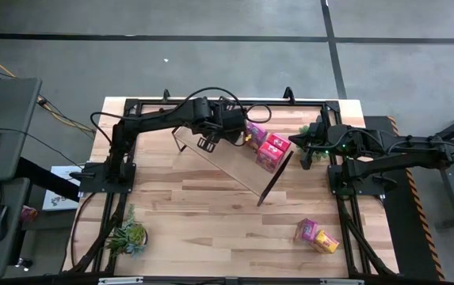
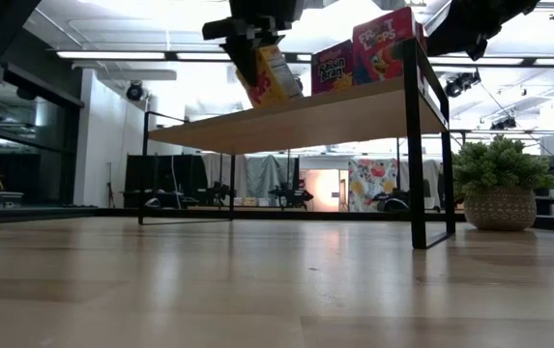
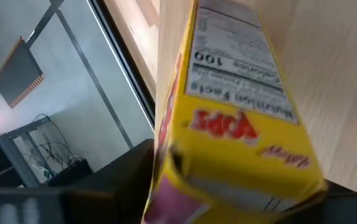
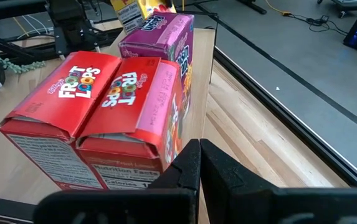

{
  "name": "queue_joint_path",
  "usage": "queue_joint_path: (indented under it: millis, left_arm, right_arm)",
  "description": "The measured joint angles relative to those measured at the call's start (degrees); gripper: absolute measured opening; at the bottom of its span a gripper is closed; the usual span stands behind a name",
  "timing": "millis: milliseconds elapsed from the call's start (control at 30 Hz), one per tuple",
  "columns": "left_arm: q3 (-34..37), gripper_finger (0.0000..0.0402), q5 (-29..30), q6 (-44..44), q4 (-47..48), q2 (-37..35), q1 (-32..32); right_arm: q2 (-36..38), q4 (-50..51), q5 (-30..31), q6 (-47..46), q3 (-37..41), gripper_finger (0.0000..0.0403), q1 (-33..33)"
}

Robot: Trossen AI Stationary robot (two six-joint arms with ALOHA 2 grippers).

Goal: Stack cereal on shelf
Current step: Put the top yellow cereal box on the shelf

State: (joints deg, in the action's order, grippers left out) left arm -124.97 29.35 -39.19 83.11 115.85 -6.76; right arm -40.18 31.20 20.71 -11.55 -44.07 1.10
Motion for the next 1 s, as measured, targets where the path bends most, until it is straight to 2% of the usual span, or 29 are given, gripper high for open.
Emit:
queue_joint_path:
  millis: [267, 433, 1000]
  left_arm:
    - [0.0, 0.0262, 0.4, -0.5, -0.4, 0.0, 0.2]
    - [0.0, 0.0263, 3.2, -1.5, -0.8, -0.4, 0.5]
    - [-1.2, 0.0264, 7.4, -4.0, -2.4, -0.8, 0.8]
  right_arm:
    - [0.0, 0.0, -0.2, 0.0, 0.0, 0.0000, 0.0]
    - [0.0, 0.0, -0.2, 0.0, 0.0, 0.0000, 0.0]
    - [0.0, 0.0, -0.1, 0.0, 0.0, 0.0000, 0.0]
